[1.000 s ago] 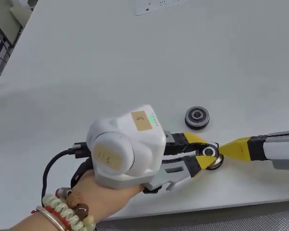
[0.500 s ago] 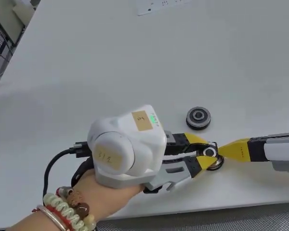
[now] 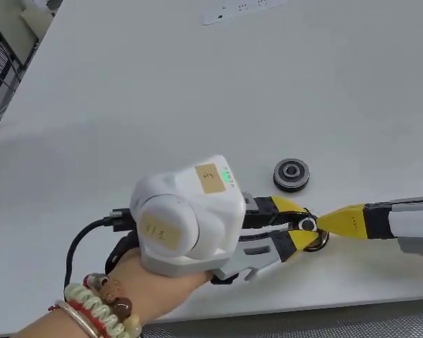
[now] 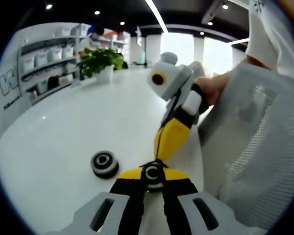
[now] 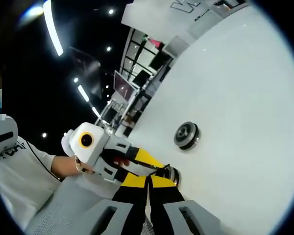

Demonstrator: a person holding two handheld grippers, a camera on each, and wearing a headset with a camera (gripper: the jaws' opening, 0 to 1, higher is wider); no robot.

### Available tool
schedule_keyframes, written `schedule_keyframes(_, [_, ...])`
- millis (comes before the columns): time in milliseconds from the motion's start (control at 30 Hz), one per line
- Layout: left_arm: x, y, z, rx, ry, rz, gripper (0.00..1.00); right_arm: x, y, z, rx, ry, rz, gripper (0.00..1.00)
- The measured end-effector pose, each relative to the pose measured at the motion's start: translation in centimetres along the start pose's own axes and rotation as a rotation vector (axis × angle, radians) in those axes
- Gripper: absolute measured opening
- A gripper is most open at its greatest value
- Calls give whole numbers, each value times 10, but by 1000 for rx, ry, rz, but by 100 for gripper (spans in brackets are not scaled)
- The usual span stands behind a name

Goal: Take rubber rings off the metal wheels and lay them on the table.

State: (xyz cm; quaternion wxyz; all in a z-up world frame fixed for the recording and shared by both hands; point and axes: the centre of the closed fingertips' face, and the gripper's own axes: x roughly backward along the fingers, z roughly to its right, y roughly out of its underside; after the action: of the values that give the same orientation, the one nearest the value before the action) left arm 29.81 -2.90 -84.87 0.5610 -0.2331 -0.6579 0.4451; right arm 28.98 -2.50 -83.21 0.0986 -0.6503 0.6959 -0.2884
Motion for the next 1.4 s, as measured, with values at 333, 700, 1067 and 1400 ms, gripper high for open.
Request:
schedule_keyframes(333, [-1,-1,3,-6,-12,-13,15,0,2,5,-19,26,-7,0])
schedule_keyframes(700, [6,-4,4,-1,3,-63,16,-2,7,6,12,44,-33,0])
schedule_keyframes(1067, [25,-19,2,-9,-19,-57,34,5,2,7,25,68,2,0])
schedule_keyframes(1400, [44,-36,-1,-10,-40,-7,43,14,-8,-6,32,55,56,0])
